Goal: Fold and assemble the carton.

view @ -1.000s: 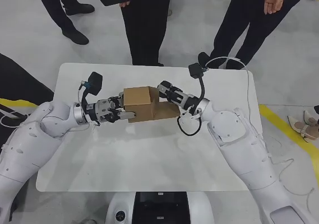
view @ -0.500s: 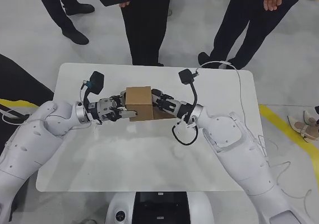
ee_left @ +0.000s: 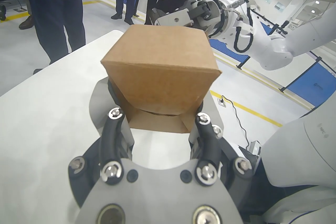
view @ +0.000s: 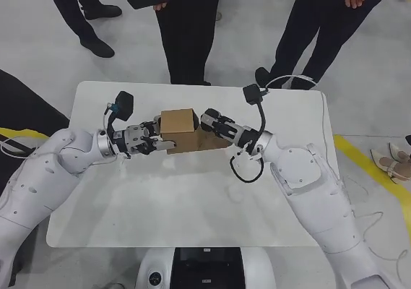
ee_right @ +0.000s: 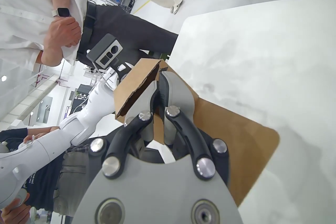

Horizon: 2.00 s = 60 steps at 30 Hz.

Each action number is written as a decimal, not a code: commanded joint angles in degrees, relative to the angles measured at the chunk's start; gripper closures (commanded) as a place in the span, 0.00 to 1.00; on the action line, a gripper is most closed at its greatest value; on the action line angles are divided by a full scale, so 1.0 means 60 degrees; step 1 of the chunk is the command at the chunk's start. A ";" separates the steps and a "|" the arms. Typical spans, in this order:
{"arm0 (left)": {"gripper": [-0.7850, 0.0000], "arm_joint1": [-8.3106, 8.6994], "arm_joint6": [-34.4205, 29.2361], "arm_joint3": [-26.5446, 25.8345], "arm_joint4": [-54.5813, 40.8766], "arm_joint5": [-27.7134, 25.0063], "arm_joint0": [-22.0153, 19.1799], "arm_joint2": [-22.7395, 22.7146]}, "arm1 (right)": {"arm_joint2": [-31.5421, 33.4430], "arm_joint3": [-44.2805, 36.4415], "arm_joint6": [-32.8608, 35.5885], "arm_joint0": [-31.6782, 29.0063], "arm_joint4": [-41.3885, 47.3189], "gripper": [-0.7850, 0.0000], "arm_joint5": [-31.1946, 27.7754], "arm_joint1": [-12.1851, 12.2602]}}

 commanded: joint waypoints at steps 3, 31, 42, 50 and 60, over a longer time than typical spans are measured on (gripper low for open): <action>0.46 0.0042 0.0606 0.0088 0.0665 0.0000 -0.0021 -0.0044 | 0.0325 -0.0234 -0.0194 -0.0221 0.0121 1.00 0.0357 0.0046; 0.48 0.0766 0.6040 -0.0382 0.5431 0.0000 0.0499 -0.0004 | 0.1770 -0.0371 0.1002 -0.1329 0.2833 1.00 0.4080 0.0332; 0.59 0.0766 0.6040 -0.0382 0.5431 0.0000 0.0499 -0.0004 | 0.1770 -0.0371 0.1002 -0.1329 0.2833 1.00 0.4080 0.0332; 0.76 0.0744 0.5912 -0.0433 0.5342 0.0239 0.0589 -0.0046 | 0.1913 0.0141 0.2107 -0.1223 0.3247 1.00 0.3915 0.0437; 0.86 0.0648 0.5664 -0.0442 0.5326 0.0183 0.0957 -0.0423 | 0.1812 0.0897 0.3993 -0.0769 0.3915 1.00 0.2974 0.0570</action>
